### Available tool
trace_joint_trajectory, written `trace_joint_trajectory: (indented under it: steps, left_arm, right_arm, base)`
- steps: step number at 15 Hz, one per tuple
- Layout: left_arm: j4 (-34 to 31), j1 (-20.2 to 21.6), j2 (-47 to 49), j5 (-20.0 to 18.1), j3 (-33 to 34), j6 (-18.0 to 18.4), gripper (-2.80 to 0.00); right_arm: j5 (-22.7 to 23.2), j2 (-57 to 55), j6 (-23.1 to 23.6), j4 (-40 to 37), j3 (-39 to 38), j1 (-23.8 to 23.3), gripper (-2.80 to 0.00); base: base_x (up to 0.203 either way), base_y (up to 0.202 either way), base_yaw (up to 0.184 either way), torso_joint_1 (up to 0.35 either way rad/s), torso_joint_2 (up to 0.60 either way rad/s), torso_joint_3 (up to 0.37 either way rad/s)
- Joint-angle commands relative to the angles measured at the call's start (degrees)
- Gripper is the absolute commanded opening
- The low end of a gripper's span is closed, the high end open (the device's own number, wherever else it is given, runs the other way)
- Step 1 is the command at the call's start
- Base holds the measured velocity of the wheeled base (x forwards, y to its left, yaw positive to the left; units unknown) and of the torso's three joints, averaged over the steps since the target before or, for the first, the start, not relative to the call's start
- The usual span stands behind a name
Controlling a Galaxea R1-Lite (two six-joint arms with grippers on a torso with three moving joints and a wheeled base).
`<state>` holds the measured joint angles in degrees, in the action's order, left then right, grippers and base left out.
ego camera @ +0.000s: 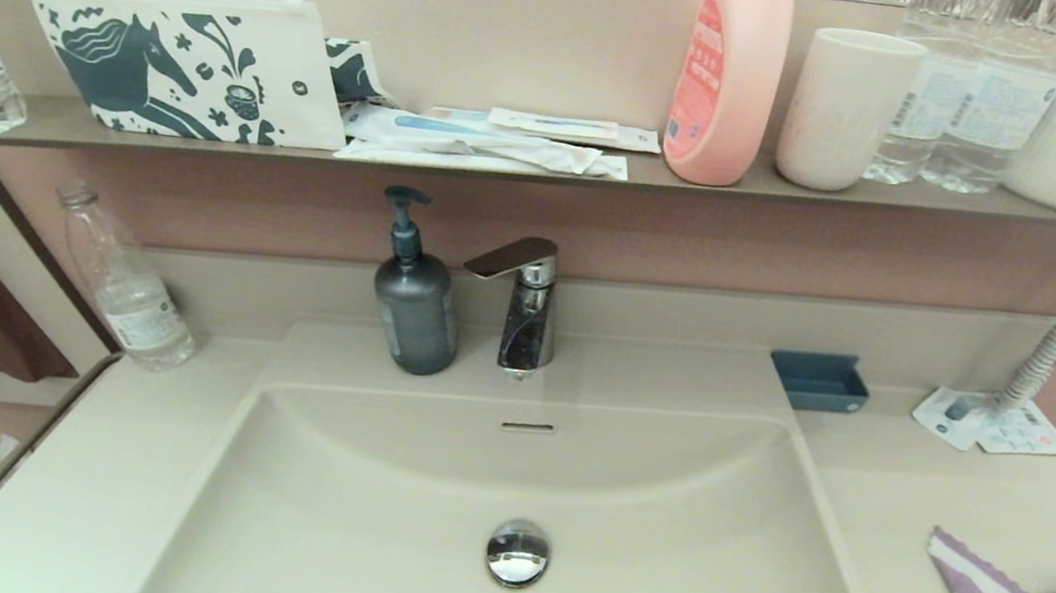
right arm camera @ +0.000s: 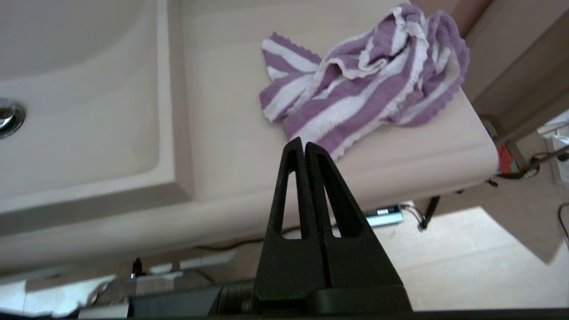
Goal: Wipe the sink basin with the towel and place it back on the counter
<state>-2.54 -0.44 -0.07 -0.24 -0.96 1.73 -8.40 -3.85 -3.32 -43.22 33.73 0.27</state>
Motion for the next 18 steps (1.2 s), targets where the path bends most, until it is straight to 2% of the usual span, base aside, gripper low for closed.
trace_joint_trajectory:
  steps: [1, 4, 6, 8, 12, 14, 15, 16, 17, 18]
  left_arm:
    - [0.0, 0.0, 0.1, 0.0, 0.0, 0.0, -2.80]
    - [0.0, 0.0, 0.1, 0.0, 0.0, 0.0, -2.80]
    - [0.0, 0.0, 0.1, 0.0, 0.0, 0.0, -2.80]
    - [0.0, 0.0, 0.1, 0.0, 0.0, 0.0, -2.80]
    - [1.2, 0.0, 0.1, 0.0, 0.0, 0.0, -2.80]
    - [9.8, 0.0, 0.1, 0.0, 0.0, 0.0, -2.80]
    - [8.5, 0.0, 0.1, 0.0, 0.0, 0.0, -2.80]
    - [2.9, 0.0, 0.1, 0.0, 0.0, 0.0, -2.80]
    - [0.0, 0.0, 0.1, 0.0, 0.0, 0.0, -2.80]
    - [0.0, 0.0, 0.1, 0.0, 0.0, 0.0, -2.80]
  right_arm:
    - [0.1, 3.2, -0.1, 7.7, -7.7, 0.0, -2.80]
    - [2.0, 3.7, 0.2, 30.7, -23.1, 0.0, -2.80]
    - [4.0, 3.8, 0.5, 40.5, -30.1, 0.0, -2.80]
    - [6.8, 3.9, 0.8, 42.7, -32.2, 0.0, -2.80]
    - [7.4, 3.9, 2.3, 43.0, -33.0, 0.0, -2.80]
    - [7.3, 3.9, 2.4, 43.2, -33.7, 0.0, -2.80]
    - [7.3, 3.9, 2.4, 43.2, -33.7, 0.0, -2.80]
    - [7.3, 3.9, 2.4, 43.2, -33.7, 0.0, -2.80]
    - [7.3, 3.9, 2.4, 43.2, -33.7, 0.0, -2.80]
    - [7.3, 3.9, 2.3, 43.2, -33.7, 0.0, -2.80]
  base:
    - [0.000, 0.000, 0.000, 0.000, 0.00, 0.000]
    - [0.000, 0.000, 0.000, 0.000, 0.00, 0.000]
    - [0.000, 0.000, 0.000, 0.000, 0.00, 0.000]
    - [0.000, 0.000, 0.000, 0.000, 0.00, 0.000]
    - [0.000, 0.000, 0.000, 0.000, 0.00, 0.000]
    - [0.000, 0.000, 0.000, 0.000, 0.00, 0.000]
    - [0.000, 0.000, 0.000, 0.000, 0.00, 0.000]
    - [0.000, 0.000, 0.000, 0.000, 0.00, 0.000]
    - [0.000, 0.000, 0.000, 0.000, 0.00, 0.000]
    - [0.000, 0.000, 0.000, 0.000, 0.00, 0.000]
